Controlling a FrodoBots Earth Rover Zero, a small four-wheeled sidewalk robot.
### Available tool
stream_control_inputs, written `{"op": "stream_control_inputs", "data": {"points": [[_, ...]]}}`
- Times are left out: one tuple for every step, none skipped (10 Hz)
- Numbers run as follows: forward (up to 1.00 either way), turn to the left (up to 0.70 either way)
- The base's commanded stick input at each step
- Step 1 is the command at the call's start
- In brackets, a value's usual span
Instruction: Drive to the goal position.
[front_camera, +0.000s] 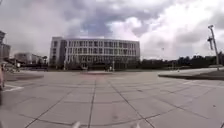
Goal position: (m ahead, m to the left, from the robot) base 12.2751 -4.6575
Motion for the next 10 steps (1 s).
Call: {"op": "stream_control_inputs", "data": {"points": [[0.70,0.00],[0.70,0.00],[0.70,0.00],[0.70,0.00],[0.70,0.00],[0.70,0.00],[0.70,0.00],[0.70,0.00],[0.70,0.00],[0.70,0.00]]}}
